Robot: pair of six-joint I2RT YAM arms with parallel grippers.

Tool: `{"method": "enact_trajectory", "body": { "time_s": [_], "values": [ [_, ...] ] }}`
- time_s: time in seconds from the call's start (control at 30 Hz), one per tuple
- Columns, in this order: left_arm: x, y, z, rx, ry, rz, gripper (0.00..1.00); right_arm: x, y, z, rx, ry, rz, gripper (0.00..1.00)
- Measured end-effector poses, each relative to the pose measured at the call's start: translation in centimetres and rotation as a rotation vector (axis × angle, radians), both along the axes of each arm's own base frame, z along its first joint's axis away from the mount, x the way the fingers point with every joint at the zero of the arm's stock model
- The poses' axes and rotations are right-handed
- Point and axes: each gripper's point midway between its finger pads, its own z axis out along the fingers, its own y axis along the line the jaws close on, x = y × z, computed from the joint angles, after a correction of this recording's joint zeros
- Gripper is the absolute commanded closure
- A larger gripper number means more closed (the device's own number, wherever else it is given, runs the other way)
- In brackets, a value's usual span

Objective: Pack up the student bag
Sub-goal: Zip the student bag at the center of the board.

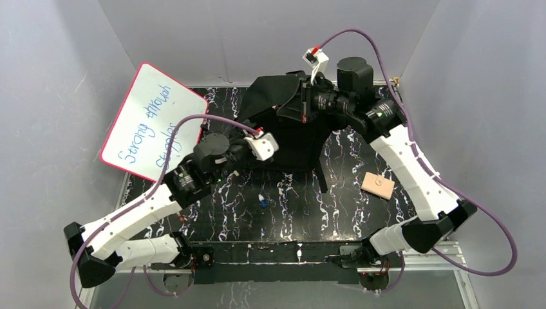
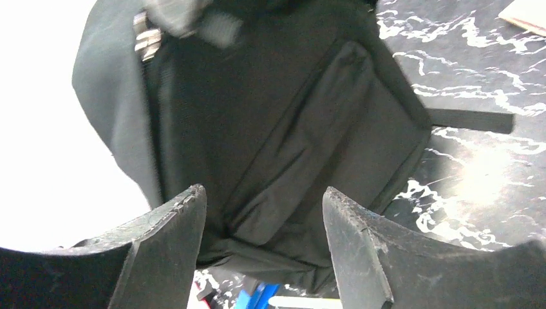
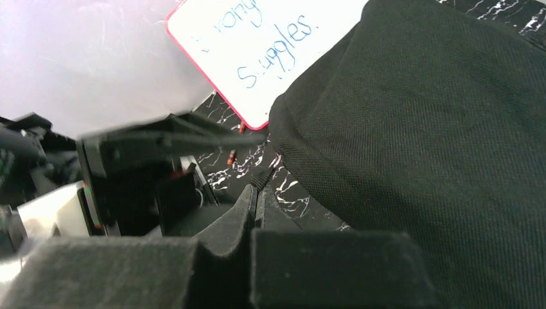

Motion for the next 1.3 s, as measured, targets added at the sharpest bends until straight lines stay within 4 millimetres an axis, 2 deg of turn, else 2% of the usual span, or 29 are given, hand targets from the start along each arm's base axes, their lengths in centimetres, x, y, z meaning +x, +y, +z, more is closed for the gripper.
{"method": "enact_trajectory", "body": {
  "time_s": [0.13,0.23,0.37,0.47,0.6,0.97,1.1,1.23,1.3],
  "values": [
    [0.4,2.5,1.5,0.021,-0.012,0.038,0.38,-0.9,-1.0,-0.1,-0.003,-0.009,-0.022,1.00],
    [-0.4,3.9,2.8,0.012,-0.036,0.039,0.38,-1.4,-1.4,0.0,0.000,-0.017,-0.025,1.00],
    [-1.5,4.7,4.3,-0.002,-0.072,0.016,0.36,-2.2,-1.9,-1.0,-0.012,-0.002,-0.024,1.00],
    [-1.8,4.4,4.9,0.009,-0.098,-0.023,0.35,-2.6,-2.0,-2.1,-0.026,0.019,-0.020,1.00],
    [-1.8,3.3,4.5,0.046,-0.117,-0.079,0.34,-3.1,-2.2,-2.8,-0.034,0.034,-0.018,1.00],
    [0.1,-0.9,1.6,0.143,-0.127,-0.175,0.34,-4.9,-3.0,-1.5,0.000,0.005,0.006,1.00],
    [1.2,-1.6,1.4,0.159,-0.156,-0.160,0.45,-5.1,-2.9,-1.5,0.004,0.008,0.019,1.00],
    [2.3,-1.8,2.2,0.149,-0.201,-0.118,0.70,-5.1,-2.8,-2.0,0.001,0.016,0.025,1.00],
    [2.7,-1.7,2.5,0.144,-0.215,-0.099,0.79,-5.1,-2.8,-2.4,-0.003,0.022,0.025,1.00]
  ]
}}
